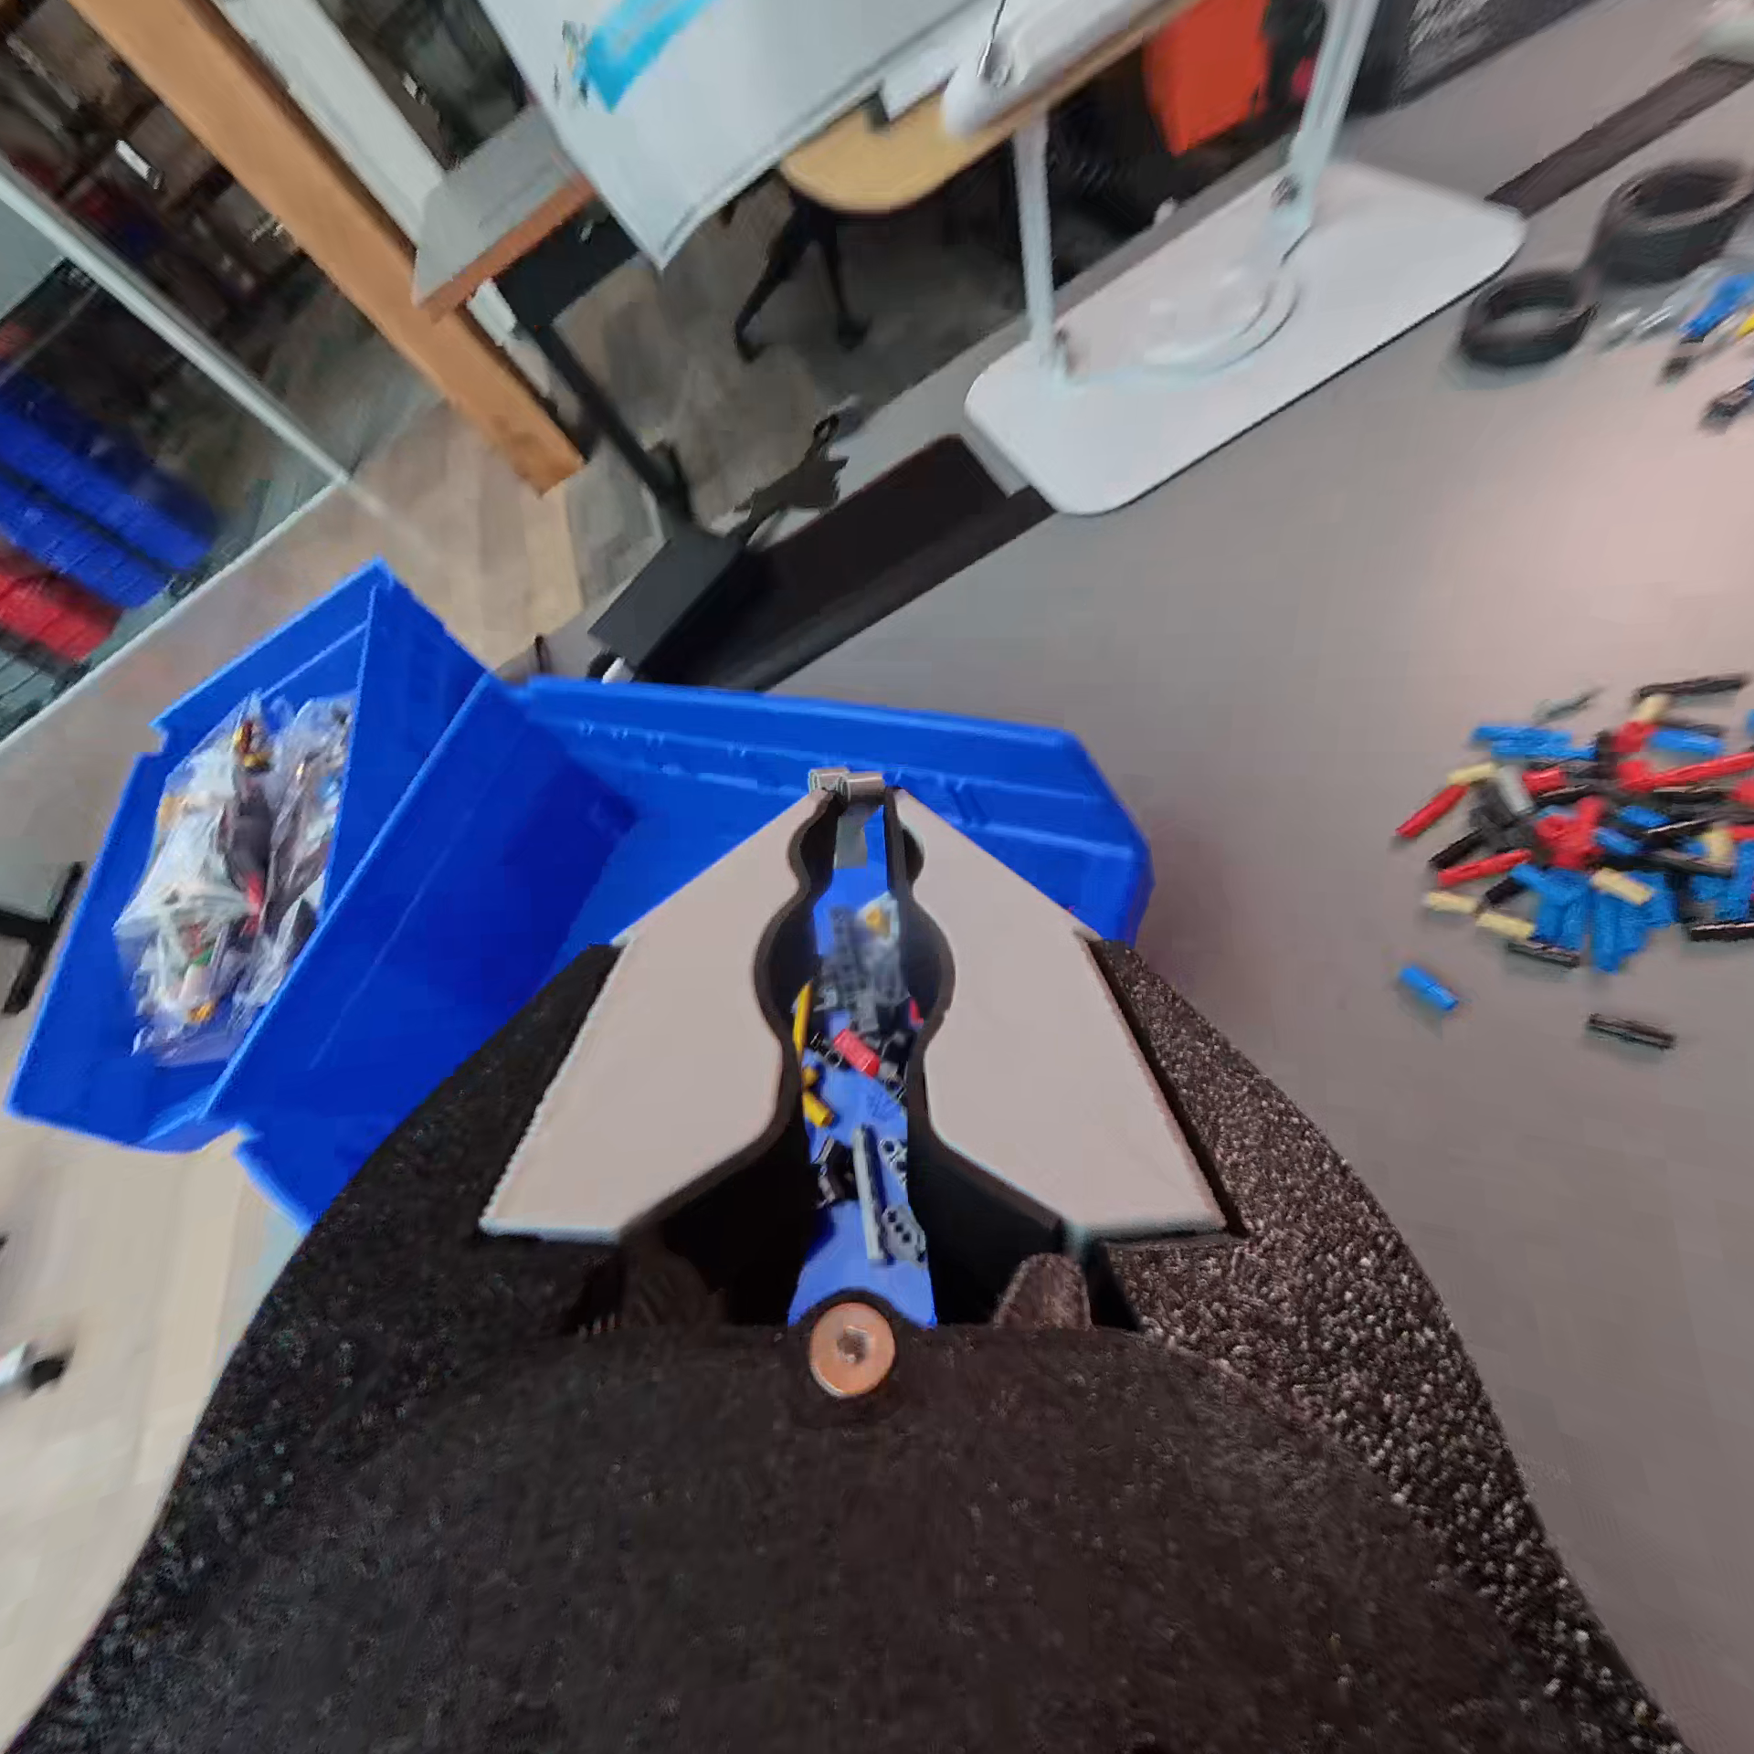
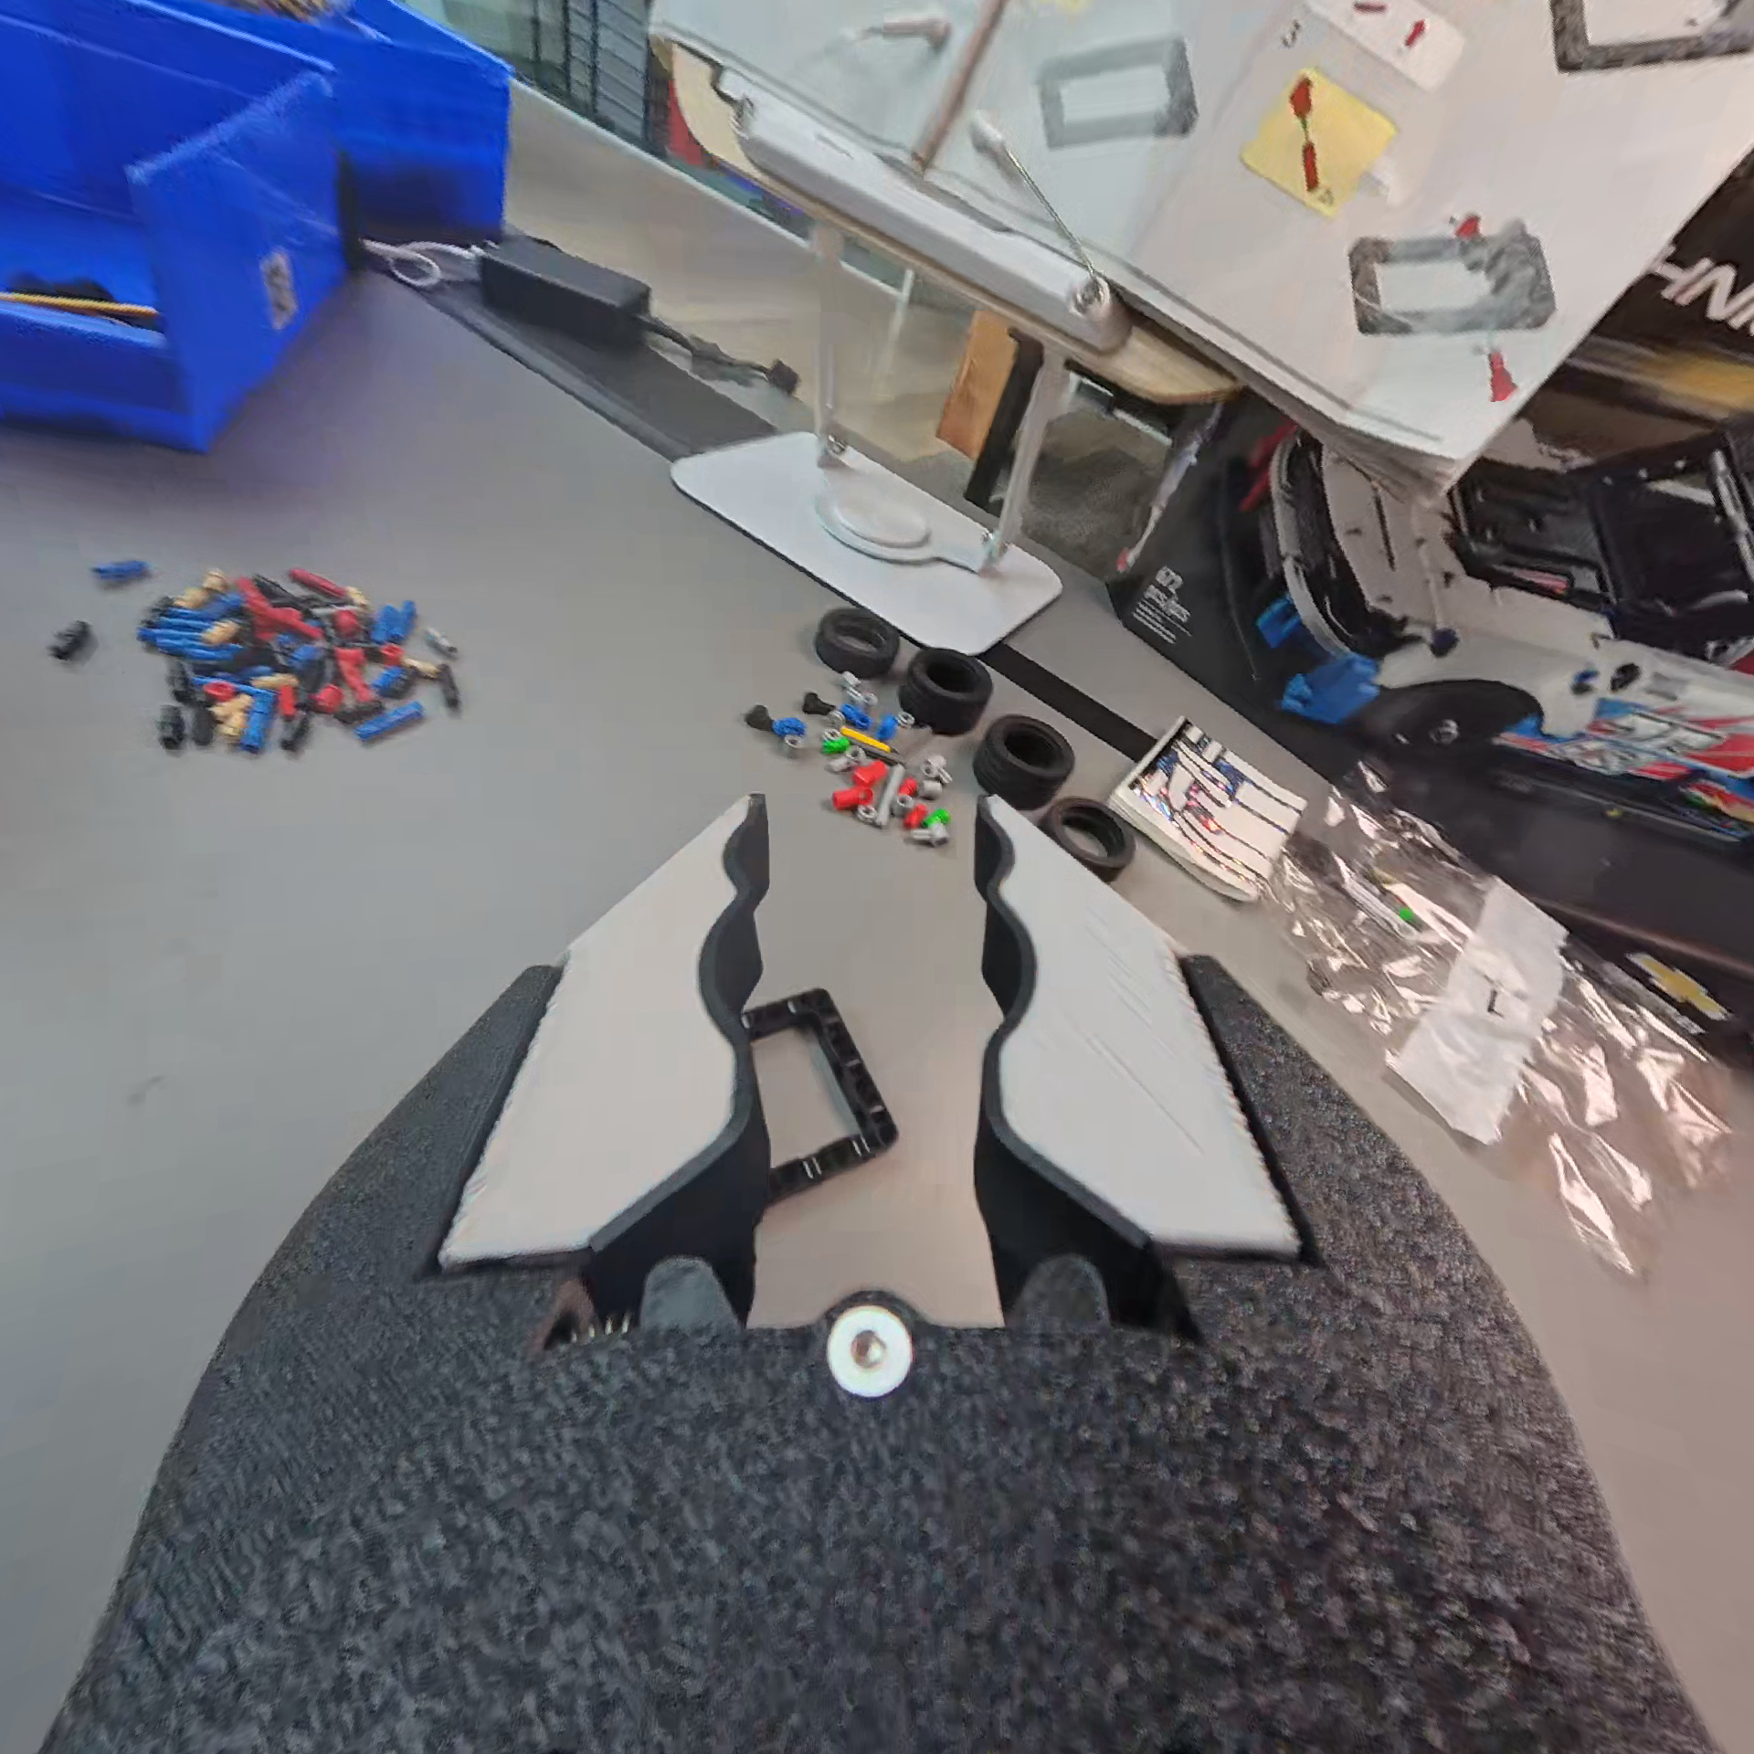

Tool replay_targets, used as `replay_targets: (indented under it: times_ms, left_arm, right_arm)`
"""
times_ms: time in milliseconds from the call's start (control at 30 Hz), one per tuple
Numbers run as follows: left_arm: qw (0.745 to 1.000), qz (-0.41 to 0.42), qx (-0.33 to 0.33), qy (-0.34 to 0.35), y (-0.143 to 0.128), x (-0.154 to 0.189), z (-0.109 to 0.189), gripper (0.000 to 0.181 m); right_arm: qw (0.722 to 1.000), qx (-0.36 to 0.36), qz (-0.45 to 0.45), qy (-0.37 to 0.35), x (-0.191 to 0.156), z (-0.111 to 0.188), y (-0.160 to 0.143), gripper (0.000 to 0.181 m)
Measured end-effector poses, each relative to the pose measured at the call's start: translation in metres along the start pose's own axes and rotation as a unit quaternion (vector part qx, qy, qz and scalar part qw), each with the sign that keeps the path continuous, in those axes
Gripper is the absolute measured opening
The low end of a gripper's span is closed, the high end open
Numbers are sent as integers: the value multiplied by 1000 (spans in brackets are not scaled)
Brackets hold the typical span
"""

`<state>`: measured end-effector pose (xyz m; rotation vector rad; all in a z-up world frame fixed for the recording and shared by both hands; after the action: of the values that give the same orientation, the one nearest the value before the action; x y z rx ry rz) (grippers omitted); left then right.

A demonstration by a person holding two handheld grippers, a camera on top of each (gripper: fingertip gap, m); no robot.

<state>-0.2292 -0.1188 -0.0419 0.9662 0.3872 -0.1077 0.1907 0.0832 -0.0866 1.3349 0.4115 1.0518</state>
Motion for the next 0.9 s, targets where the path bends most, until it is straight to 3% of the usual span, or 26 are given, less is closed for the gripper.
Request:
replay_targets:
  times_ms: [100,200,333,467,667,800,900]
  left_arm:
    - [997,-8,-75,33,-16,-4,-14,10]
    - [995,-18,-81,51,-18,-3,-19,24]
    - [998,12,-33,52,-10,-7,-12,53]
    - [991,93,93,-38,-2,-9,0,59]
    - [938,170,260,-152,-1,-6,14,59]
    - [873,212,384,-211,0,18,19,42]
    - [838,239,416,-262,1,39,15,32]
  right_arm:
    - [999,-37,-23,3,6,-5,-14,41]
    - [999,-41,-27,8,3,-6,-14,43]
    - [1000,-27,-10,-5,0,-5,-11,51]
    - [1000,-16,-10,6,-4,-7,-12,59]
    - [998,20,-29,46,-16,-12,-12,54]
    - [997,61,-29,38,-17,-13,-15,40]
    - [994,97,-37,23,-15,-11,-14,29]
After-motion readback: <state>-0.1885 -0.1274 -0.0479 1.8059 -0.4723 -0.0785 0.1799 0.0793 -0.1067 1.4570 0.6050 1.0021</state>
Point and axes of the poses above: each gripper's, where its closed fingertips meet, z back along the fingers, y out of its top, x = y × z across the jaws, the point moved 9 cm from there along z, back along the fingers, and after that the axes turned 6 degrees about -y, right-handed, at the moved point
